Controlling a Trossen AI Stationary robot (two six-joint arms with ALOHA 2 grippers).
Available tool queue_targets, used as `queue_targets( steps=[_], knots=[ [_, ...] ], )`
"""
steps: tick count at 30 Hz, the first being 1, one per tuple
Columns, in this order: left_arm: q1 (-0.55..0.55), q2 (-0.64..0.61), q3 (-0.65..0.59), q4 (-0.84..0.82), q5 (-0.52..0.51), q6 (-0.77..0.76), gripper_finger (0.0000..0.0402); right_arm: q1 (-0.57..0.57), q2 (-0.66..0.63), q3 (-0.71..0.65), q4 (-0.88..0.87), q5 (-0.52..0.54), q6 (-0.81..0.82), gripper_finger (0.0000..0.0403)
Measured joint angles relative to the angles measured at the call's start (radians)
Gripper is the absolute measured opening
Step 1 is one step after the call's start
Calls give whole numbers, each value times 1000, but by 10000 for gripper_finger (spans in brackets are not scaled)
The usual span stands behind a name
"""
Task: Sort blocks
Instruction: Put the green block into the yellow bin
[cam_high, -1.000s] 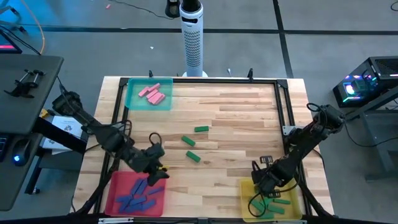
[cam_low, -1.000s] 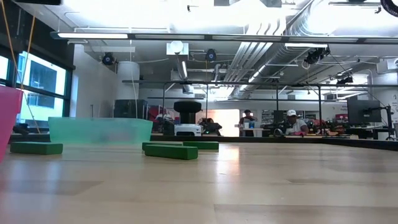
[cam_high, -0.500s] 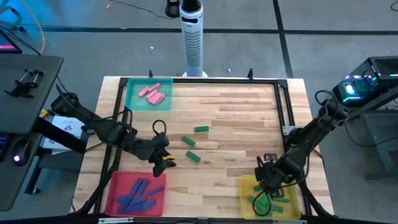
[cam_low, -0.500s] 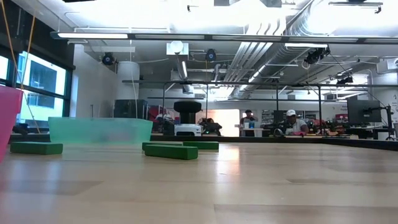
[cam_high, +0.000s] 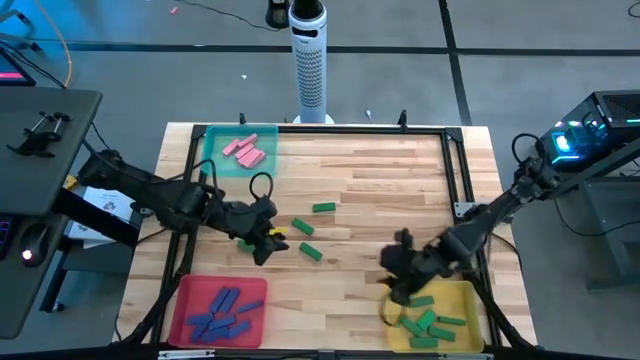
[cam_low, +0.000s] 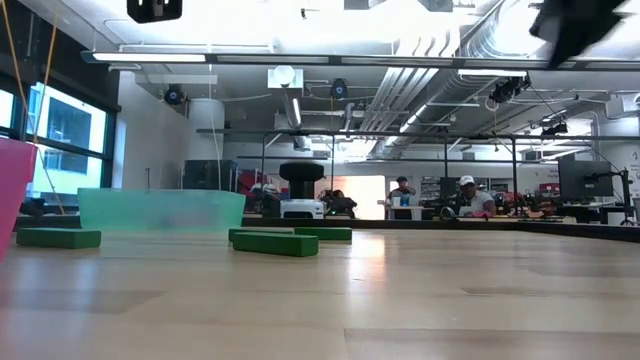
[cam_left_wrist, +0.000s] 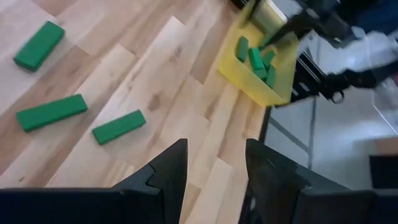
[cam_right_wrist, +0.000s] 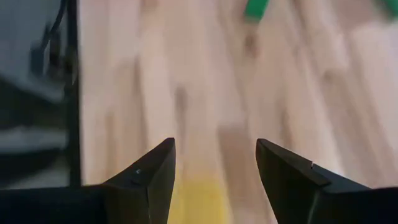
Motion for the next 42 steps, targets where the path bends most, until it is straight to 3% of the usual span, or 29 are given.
queue_targets(
  steps=[5,10,16,22,25,29,36,39,42],
  knots=[
    [24,-44,0,-78,126,46,147,-159,101,0,221,0,-139,213],
    [0,-116,0,-367,169,41,147,-299,280,13,507,-101,-267,255],
    [-74,-207,0,-648,66,36,147,-376,501,176,599,-78,-431,279],
    [-129,-275,-1,-722,-90,83,147,-381,710,418,453,20,-495,270],
    [-143,-298,-1,-722,-99,93,147,-380,785,513,271,54,-360,255],
    [-155,-312,-1,-721,-133,105,147,-381,831,548,162,-1,-230,210],
    [-158,-312,-1,-687,-191,112,147,-368,811,528,96,-47,-109,52],
    [-158,-310,-1,-683,-209,112,147,-361,773,556,17,-104,-110,51],
    [-158,-309,-1,-669,-260,103,147,-326,692,635,-103,-93,-122,51]
  ],
)
